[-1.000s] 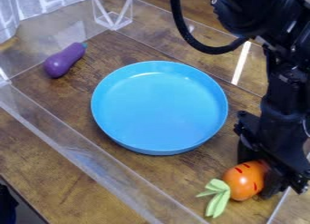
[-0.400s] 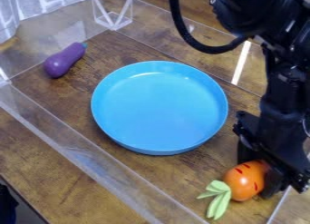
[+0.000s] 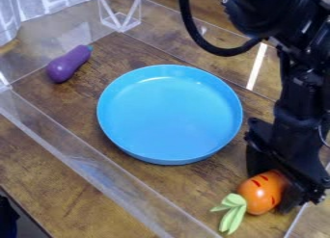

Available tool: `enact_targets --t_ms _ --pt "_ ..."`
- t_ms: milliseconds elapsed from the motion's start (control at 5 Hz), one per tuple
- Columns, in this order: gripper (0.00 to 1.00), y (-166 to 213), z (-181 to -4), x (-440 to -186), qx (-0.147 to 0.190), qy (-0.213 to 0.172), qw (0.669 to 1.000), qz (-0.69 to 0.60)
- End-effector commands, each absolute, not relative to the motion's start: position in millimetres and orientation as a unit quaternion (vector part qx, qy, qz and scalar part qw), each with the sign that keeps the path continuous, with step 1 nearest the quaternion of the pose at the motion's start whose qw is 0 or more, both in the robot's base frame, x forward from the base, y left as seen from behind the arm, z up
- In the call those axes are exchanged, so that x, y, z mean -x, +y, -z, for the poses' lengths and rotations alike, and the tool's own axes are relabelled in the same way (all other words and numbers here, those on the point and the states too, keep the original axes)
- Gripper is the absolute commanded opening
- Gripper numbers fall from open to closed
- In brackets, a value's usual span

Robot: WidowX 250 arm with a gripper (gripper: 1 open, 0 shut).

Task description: Remove the lemon from the blue tray and put it on the table

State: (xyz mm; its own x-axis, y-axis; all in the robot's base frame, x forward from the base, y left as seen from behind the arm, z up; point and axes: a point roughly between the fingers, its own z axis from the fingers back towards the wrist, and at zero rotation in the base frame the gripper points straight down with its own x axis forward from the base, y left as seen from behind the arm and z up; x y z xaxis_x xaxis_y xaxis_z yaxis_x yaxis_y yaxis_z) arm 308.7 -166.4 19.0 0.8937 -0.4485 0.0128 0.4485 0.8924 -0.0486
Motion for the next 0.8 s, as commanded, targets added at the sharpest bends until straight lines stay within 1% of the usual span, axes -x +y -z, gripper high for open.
enact_targets --t_ms 0,600 --pt "1.0 -159.3 -23.1 -311.2 0.021 0.001 0.976 0.218" --pt "1.0 -154.9 -42.0 -317.2 0.012 -0.012 0.977 0.21"
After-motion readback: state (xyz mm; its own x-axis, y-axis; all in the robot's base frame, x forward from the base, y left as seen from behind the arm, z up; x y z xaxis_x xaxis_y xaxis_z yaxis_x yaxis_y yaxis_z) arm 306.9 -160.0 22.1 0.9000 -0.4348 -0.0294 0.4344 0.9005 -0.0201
